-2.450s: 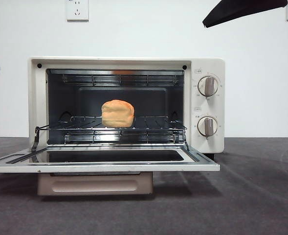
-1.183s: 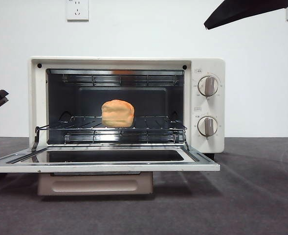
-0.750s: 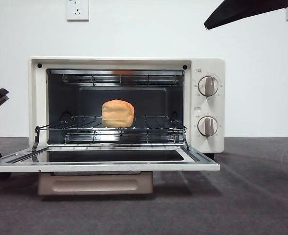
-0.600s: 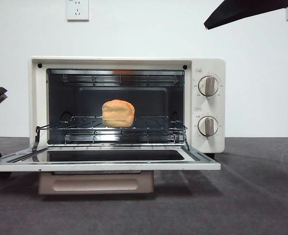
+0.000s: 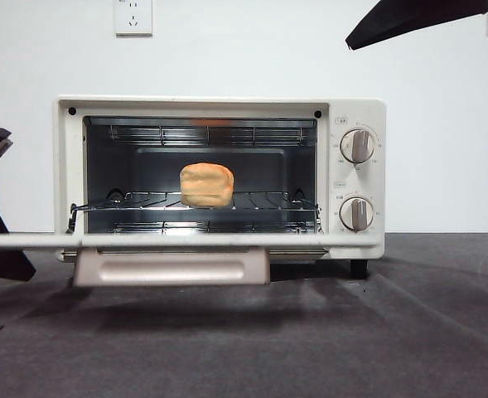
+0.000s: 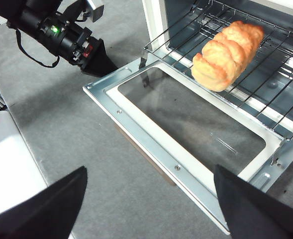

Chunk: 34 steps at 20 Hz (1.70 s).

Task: The left arm flap open the oven, the right arm pick bread and place it into oven, the left arm flap close the oven

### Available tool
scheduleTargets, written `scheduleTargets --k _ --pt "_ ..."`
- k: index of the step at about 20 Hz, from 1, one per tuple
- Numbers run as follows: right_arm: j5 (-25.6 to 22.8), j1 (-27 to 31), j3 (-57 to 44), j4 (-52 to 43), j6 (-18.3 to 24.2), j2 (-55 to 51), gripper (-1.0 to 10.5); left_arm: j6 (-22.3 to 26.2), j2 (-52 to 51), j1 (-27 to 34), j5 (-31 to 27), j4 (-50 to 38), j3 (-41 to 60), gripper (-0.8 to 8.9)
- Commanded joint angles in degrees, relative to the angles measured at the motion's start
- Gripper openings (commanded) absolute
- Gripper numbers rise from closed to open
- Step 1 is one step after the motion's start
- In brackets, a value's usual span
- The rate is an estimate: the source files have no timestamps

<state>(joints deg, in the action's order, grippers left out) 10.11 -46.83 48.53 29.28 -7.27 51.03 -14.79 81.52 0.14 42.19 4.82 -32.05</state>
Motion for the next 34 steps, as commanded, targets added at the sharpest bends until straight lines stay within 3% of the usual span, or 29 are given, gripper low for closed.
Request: scheduleTargets --k 1,10,21,30,34 --pt "0.0 -0.5 0.5 -0.5 0.4 0.2 4.0 -1.4 0.5 -0.5 5.0 -3.6 -0.8 0.14" --pt "0.0 -0.5 0.5 -0.5 -0.2 0.2 4.0 -5.4 0.3 2.1 6.0 -10.3 -0.8 0.14" --pt "0.0 -0.5 0.5 -0.5 -1.3 0.2 4.0 -16.5 0.2 3.3 6.4 -31.4 -1.0 0.15" --pt "-1.3 -0.5 0.5 -0.5 -1.0 0.2 4.0 -15.3 -6.4 2.7 6.3 -25.9 -1.0 0.16" --pt "-1.4 -0.5 0.5 -0.5 -1.0 0.2 4.0 -9.7 -16.8 1.2 2.0 -14.7 -1.0 0.16"
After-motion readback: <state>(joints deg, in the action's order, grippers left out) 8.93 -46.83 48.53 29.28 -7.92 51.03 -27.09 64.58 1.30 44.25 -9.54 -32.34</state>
